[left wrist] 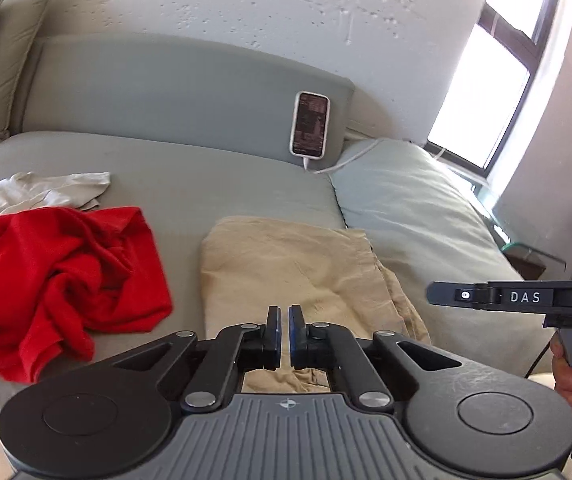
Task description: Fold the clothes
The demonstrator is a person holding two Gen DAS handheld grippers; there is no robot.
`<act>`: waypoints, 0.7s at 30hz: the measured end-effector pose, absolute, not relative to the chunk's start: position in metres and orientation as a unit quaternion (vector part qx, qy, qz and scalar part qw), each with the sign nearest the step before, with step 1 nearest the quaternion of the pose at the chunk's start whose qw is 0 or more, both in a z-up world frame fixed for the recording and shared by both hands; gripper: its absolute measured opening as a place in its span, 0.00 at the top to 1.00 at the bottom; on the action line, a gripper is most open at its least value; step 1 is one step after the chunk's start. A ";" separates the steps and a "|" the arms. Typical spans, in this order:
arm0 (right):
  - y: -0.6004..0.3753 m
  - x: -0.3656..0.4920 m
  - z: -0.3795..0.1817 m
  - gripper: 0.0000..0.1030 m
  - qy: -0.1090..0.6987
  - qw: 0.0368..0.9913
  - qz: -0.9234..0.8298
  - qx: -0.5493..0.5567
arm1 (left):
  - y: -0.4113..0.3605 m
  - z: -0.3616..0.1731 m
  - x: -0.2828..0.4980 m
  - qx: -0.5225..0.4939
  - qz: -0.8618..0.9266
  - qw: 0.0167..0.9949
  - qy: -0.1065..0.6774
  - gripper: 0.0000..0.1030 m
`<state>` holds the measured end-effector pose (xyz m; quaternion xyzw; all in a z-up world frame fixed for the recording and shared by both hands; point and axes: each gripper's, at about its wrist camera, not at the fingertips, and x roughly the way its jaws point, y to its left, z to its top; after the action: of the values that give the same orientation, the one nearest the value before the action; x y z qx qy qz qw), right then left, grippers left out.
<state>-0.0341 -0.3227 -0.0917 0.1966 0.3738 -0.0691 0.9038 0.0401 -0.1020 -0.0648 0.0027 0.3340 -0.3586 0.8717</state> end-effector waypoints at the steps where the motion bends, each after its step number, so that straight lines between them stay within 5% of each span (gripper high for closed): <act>1: -0.314 -0.034 -0.090 0.89 0.371 0.909 -0.054 0.181 | -0.110 -0.070 0.037 0.022 -0.365 0.869 0.333 1.00; 8: -0.266 -0.045 -0.129 0.92 0.437 0.898 -0.022 0.038 | -0.115 -0.130 0.019 0.103 -0.381 0.814 0.426 1.00; 16: -0.290 -0.064 -0.076 0.87 0.400 0.914 -0.047 0.054 | -0.099 -0.054 0.013 0.060 -0.453 0.820 0.345 0.90; 19: -0.308 -0.051 -0.058 0.50 0.354 0.929 -0.071 0.077 | -0.111 -0.046 0.030 0.049 -0.437 0.840 0.318 0.79; 21: -0.318 -0.035 -0.053 0.47 0.324 0.937 -0.088 0.091 | -0.126 -0.058 0.045 0.056 -0.413 0.851 0.320 0.89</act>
<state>-0.0346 -0.3183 -0.0528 0.0908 0.3245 -0.0879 0.9374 0.0453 -0.1257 -0.0584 0.0556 0.3203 -0.4131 0.8507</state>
